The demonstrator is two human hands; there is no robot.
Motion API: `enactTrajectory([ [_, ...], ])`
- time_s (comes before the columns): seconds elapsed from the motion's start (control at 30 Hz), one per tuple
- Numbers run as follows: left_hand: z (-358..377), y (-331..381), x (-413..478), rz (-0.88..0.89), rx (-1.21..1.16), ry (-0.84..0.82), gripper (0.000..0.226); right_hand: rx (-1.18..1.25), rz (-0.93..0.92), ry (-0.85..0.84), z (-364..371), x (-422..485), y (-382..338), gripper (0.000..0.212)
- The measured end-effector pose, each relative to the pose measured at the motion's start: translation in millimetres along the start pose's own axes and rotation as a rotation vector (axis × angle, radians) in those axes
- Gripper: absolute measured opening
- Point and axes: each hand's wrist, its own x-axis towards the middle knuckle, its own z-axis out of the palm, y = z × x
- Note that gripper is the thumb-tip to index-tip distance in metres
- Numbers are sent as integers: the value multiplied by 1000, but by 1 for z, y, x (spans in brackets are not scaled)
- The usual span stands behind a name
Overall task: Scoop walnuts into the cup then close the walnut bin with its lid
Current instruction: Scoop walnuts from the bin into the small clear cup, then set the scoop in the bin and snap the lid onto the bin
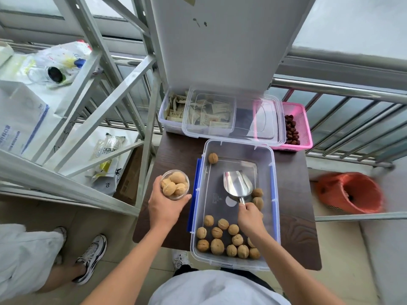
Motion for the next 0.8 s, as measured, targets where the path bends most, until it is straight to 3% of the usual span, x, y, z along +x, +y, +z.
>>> enactTrajectory([
  [0.1,-3,-1,1,-35,8,-36,120,21,-14,-13,9,3,-8,29],
  [0.3,-9,1,-3,-28,15,-64,135,-148,19,-59,23,18,-1,27],
  [0.43,-10,1,-12,-24,-7,-45,138,-206,-26,-91,14,8,-1,18],
  [0.57,-15,-1,-26,0,14,11,133,-175,-48,-94,0,0,0,22],
  [0.63,-16,-2,-33,86,112,51,126,-154,-57,-99,-6,-2,1,26],
  [0.8,-9,-4,-42,518,252,198,98,-155,-64,-86,-14,-3,1,23],
])
